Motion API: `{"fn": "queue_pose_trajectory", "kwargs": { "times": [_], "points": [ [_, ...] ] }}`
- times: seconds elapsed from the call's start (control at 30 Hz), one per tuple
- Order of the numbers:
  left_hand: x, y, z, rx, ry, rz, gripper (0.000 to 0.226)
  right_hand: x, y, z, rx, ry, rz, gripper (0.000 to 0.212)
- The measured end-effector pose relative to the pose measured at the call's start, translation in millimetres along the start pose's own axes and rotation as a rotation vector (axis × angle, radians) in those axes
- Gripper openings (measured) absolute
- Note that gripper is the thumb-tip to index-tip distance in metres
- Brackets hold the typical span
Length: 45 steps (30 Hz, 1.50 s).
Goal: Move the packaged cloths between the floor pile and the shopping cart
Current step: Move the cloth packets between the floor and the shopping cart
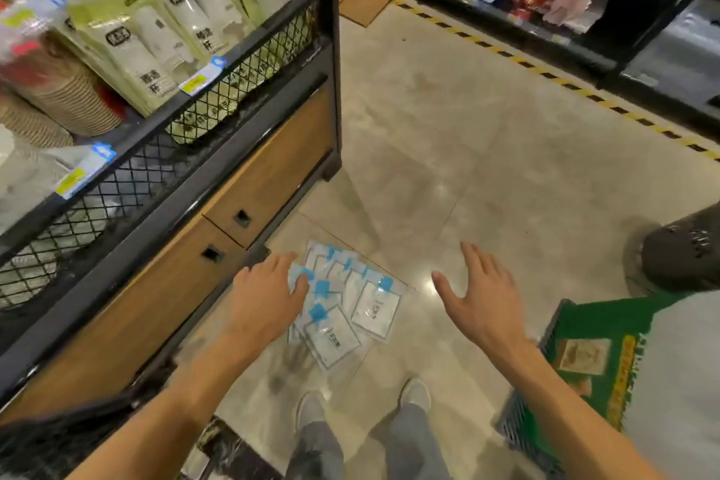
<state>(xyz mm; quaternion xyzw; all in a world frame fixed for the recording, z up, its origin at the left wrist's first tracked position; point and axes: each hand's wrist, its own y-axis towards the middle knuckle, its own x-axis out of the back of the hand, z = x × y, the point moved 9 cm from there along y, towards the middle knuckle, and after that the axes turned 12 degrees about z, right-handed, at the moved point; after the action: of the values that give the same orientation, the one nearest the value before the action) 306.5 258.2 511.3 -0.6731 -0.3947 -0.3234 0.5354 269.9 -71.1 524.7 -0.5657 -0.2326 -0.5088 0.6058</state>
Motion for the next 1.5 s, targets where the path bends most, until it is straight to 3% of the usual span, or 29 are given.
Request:
{"fn": "queue_pose_trajectory", "kwargs": {
  "times": [0.27,0.47,0.6,0.73,0.87,1.03,1.2,1.4,1.5],
  "points": [
    [-151.2,83.4,41.6,0.139,-0.06,0.127,0.057,-113.6,113.9,-37.6,0.018,-0.078,0.08,0.077],
    [-276.3,148.3,75.4,0.245,0.058,0.194,0.061,-225.8,196.1,-65.0,0.028,-0.103,0.094,0.075],
    [-371.5,195.2,108.9,0.237,0.111,0.172,0.056,-322.8,246.0,-97.4,-0.008,-0.112,0.092,0.075],
    [-467.2,237.4,150.0,0.242,0.195,0.238,0.075,-420.4,287.3,-135.6,-0.053,-0.126,0.107,0.076],
    [-554.2,269.1,184.6,0.256,0.197,0.23,0.068,-504.6,320.9,-168.5,-0.044,-0.151,0.08,0.085],
    [-645.2,291.0,219.9,0.25,0.177,0.226,0.076,-594.7,352.8,-201.0,-0.048,-0.206,0.113,0.084],
    [-688.4,294.1,234.1,0.286,0.068,0.091,0.082,-661.4,374.3,-226.0,-0.062,-0.193,0.102,0.089],
    [-705.4,293.6,245.2,0.2,0.025,0.072,0.12,-692.3,374.7,-229.8,-0.106,-0.022,0.143,0.131],
    [-694.8,293.6,247.8,0.163,-0.007,0.061,0.12,-690.7,376.8,-232.5,-0.115,-0.011,0.135,0.138]
  ]
}}
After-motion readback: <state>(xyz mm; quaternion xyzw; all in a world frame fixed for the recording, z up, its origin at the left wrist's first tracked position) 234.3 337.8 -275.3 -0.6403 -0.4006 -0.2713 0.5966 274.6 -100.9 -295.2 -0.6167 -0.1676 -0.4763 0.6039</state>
